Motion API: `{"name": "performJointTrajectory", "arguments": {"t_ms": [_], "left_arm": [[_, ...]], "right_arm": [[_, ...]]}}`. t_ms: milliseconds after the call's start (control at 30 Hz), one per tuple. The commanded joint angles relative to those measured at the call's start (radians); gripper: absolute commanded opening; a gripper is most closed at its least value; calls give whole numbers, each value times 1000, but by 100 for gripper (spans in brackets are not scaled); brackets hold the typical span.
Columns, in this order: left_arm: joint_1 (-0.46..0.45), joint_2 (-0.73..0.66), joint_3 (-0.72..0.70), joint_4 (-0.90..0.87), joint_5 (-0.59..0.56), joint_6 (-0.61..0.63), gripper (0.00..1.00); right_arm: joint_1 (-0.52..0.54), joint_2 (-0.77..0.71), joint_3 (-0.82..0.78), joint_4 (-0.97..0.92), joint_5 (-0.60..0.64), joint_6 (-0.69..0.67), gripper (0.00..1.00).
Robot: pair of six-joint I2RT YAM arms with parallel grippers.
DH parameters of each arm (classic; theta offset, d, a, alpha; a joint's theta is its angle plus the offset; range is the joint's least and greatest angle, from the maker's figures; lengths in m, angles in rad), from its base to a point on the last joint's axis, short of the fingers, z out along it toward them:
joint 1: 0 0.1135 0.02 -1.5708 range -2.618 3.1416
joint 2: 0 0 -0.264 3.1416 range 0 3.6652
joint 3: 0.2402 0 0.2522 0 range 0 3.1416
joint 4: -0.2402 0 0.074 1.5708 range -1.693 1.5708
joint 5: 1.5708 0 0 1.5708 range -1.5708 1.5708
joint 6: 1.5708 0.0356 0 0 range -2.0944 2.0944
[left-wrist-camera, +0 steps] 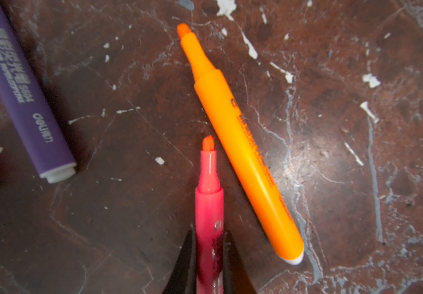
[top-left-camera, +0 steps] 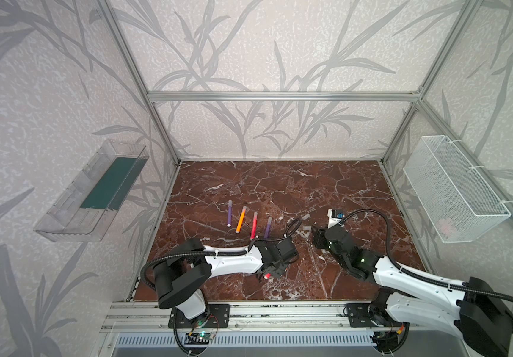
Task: Insert pens into pen caps
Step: Pick up the pen from the bottom-center of the table.
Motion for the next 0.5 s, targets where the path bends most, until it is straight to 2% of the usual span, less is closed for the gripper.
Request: {"name": "performJointTrajectory", "arguments": {"t_ms": [0,200,300,467], "left_arm": [[-1,-2,-10,-65,-50,-23,12],[8,-60,-10,-97,-145,-55,7],[17,-113,-15,-96,-178,-58,0],[35,-250,-53,-74,-205,-57,0]], "right_arm": [[-6,33,39,12,20,-11,58],[-20,149,80,3,-4,28,57],[-21,237,119,-10,-26,66,54],[-27,361,159,13,-56,108,52]]}}
